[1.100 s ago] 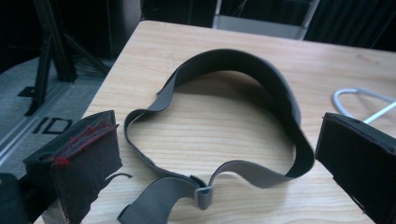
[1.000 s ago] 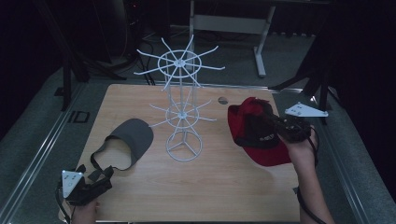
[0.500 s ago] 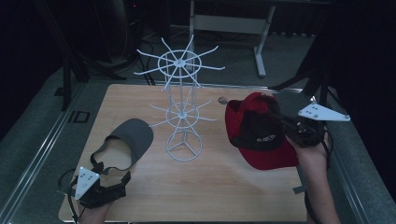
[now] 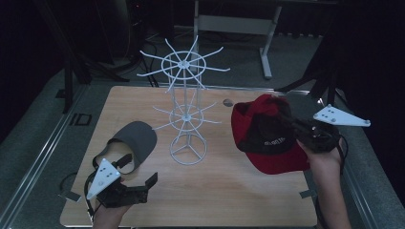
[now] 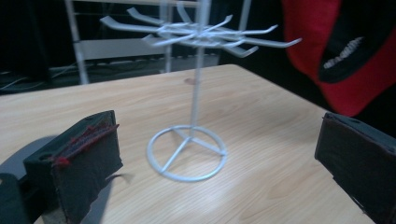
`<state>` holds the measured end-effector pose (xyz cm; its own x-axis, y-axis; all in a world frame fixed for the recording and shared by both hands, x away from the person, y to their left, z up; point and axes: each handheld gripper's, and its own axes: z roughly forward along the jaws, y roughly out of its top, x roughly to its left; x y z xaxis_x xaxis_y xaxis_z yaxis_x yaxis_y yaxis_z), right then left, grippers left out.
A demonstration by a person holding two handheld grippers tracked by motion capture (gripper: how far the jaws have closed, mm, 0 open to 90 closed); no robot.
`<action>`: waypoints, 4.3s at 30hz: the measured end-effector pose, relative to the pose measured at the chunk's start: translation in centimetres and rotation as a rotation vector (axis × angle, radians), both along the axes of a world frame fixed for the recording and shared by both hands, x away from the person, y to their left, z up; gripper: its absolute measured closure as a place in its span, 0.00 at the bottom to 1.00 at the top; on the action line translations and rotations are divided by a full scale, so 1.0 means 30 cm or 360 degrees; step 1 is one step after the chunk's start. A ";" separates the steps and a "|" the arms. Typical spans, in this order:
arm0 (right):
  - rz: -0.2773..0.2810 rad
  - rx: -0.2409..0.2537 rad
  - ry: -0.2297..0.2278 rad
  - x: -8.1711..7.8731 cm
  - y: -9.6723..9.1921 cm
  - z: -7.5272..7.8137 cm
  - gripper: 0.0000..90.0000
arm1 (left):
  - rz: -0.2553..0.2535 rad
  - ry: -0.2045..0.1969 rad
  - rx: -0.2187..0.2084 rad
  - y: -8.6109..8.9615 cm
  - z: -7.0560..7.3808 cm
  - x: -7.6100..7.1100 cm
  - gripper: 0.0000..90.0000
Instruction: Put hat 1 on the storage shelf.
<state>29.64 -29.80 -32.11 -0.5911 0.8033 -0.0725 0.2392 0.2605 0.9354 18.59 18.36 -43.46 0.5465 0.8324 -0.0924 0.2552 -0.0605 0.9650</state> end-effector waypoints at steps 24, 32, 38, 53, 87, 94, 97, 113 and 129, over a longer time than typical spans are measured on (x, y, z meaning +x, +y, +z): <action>0.0154 0.0043 -0.0114 -0.126 0.063 0.082 0.96 | -0.0353 -0.0055 0.0097 -0.304 0.179 0.089 0.03; 0.0196 0.0042 -0.0122 -0.147 0.086 0.086 0.96 | -0.0414 -0.0071 0.0162 -0.396 0.217 0.140 0.03; 0.0246 0.0058 -0.0127 -0.161 0.099 0.085 0.96 | -0.0427 -0.0046 0.0197 -0.462 0.215 0.173 0.03; 0.0316 0.0050 -0.0152 -0.198 0.126 0.093 0.96 | -0.0415 -0.0043 0.0264 -0.581 0.282 0.266 0.13; 0.0335 0.0054 -0.0055 -0.224 0.109 -0.009 0.94 | -0.0340 -0.0158 0.0451 -0.618 0.302 0.301 0.99; 0.0371 0.0090 -0.0059 -0.273 0.080 -0.036 0.89 | -0.0700 -0.0262 0.0379 -0.596 0.319 0.318 0.99; 0.0372 0.0061 -0.0053 -0.287 0.067 -0.049 0.89 | -0.0877 -0.0288 0.0298 -0.559 0.328 0.347 0.99; 0.0666 0.0021 -0.0090 -0.343 0.070 -0.023 0.59 | -0.1124 -0.0463 0.0344 -0.544 0.332 0.328 0.99; 0.0669 0.0047 -0.0123 -0.290 0.028 0.007 0.59 | -0.1235 -0.0487 0.0455 -0.542 0.328 0.305 0.99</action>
